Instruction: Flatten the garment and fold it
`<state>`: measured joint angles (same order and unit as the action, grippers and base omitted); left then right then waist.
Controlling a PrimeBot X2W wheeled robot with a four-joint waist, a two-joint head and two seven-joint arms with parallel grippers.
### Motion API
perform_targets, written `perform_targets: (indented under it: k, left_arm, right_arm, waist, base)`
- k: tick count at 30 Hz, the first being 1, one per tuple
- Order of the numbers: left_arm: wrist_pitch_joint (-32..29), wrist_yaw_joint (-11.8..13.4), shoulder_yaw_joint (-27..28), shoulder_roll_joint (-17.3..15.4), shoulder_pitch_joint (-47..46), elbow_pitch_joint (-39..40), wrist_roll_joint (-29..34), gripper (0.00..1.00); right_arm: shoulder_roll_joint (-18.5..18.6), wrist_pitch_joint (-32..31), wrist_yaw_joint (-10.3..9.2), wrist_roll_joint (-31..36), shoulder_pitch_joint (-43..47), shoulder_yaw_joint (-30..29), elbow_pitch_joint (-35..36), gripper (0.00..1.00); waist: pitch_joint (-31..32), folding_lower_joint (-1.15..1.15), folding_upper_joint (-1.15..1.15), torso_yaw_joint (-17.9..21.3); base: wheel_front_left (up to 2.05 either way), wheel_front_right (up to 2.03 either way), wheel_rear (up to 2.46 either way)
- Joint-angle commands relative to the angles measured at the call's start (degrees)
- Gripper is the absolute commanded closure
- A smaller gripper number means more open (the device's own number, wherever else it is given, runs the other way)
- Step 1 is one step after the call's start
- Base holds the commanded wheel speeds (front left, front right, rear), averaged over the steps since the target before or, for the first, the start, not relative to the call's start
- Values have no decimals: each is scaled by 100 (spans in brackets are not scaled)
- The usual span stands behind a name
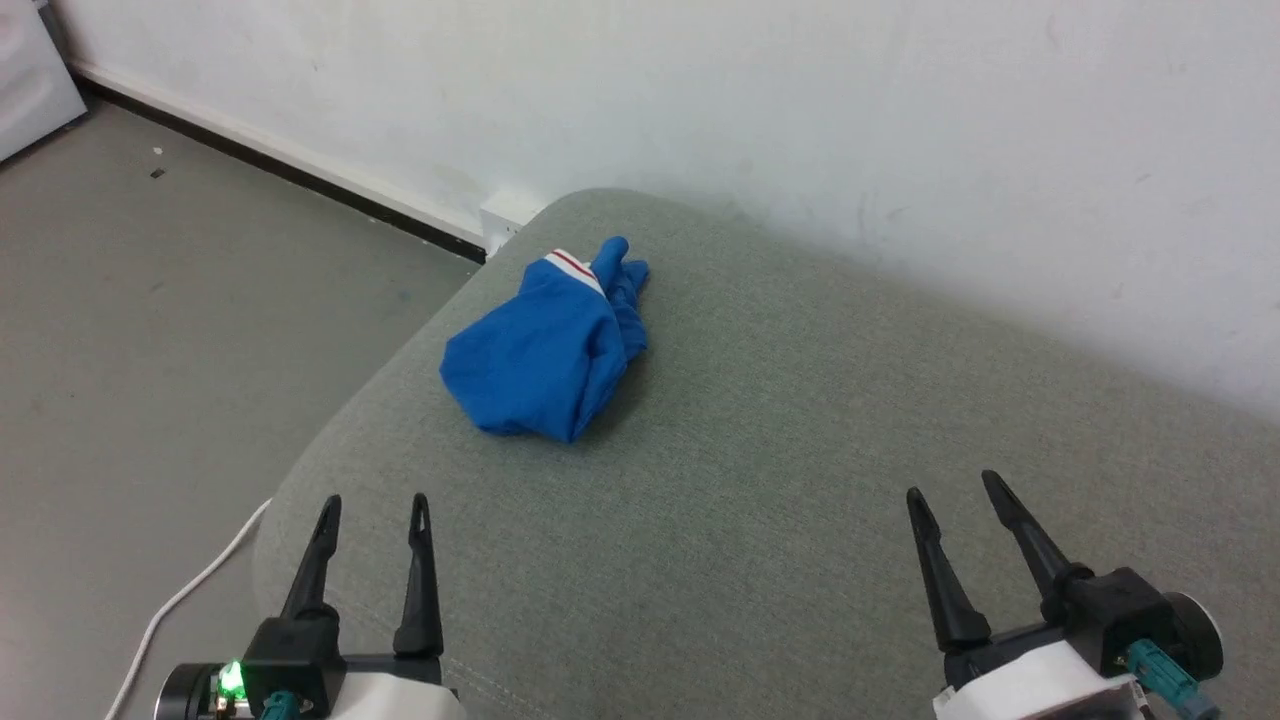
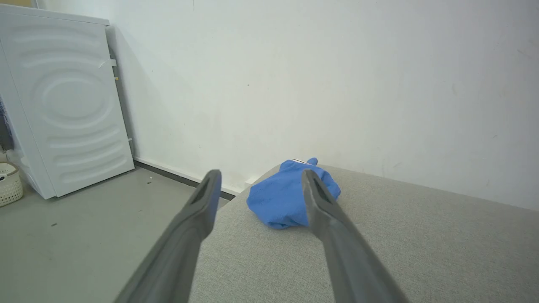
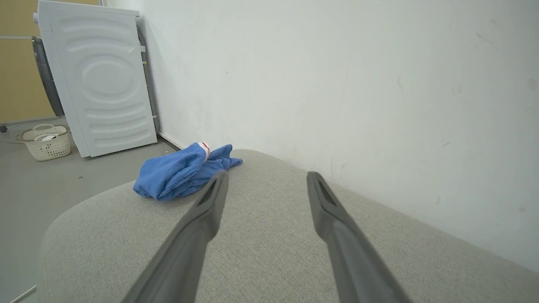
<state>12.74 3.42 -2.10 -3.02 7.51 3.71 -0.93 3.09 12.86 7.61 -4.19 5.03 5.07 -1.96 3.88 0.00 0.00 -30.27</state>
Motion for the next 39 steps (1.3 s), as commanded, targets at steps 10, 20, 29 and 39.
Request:
perform_targets:
  k: [10, 20, 29, 39]
  left_arm:
    - [180, 69, -45, 5, 144, 66, -57, 0]
    - [226, 70, -50, 7, 154, 82, -69, 0]
    - [226, -30, 27, 4, -16, 113, -211, 0]
    - [-99, -768, -98, -468, -1594, -1141, -461, 0]
  right_arm:
    - [-21, 168, -12, -91, 115, 41, -22, 0]
    - [-22, 214, -12, -79, 147, 23, -7, 0]
    - [-22, 214, -12, 50, 111, -21, 59, 0]
    - [135, 214, -12, 386, -227, -60, 418, 0]
  waist:
    - [27, 0, 0, -296]
    - [-11, 0, 0, -390]
    - [-244, 0, 0, -124]
    - [-1293, 0, 0, 583]
  base:
    - [0, 0, 0]
    - [0, 0, 0]
    - [0, 0, 0]
    - [0, 0, 0]
